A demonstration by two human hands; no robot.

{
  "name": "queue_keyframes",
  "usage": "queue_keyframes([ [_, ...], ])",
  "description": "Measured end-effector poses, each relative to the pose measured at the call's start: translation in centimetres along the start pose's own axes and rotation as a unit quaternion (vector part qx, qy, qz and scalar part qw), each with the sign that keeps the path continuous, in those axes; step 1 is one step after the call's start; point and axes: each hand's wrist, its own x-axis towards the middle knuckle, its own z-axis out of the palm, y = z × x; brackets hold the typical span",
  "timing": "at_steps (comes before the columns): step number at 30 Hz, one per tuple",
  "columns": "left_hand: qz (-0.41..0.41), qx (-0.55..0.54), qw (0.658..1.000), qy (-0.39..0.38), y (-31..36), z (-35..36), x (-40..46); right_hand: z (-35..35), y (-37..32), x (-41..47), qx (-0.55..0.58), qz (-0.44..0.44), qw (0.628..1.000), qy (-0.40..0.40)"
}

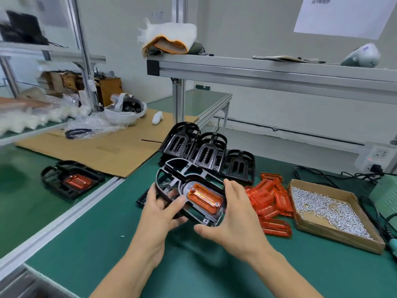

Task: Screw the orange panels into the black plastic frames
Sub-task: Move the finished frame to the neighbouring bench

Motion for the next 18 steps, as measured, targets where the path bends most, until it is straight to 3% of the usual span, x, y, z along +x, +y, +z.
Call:
queue_keyframes([
  [6,0.001,-0.040,0.995,0.092,1.0,-3.9,2.1,4.0,-3.9,2.6,0.002,-0.015,0.999,-0.049],
  [10,-0.011,-0.041,0.988,0.145,1.8,-7.6,3.0,5.9,-5.7,4.6,0.098,-0.002,0.990,-0.102],
  [18,0.000,-0.009,0.978,0.206,3.8,-13.3,4.4,9.6,-9.3,7.8,0.177,0.000,0.980,-0.092],
])
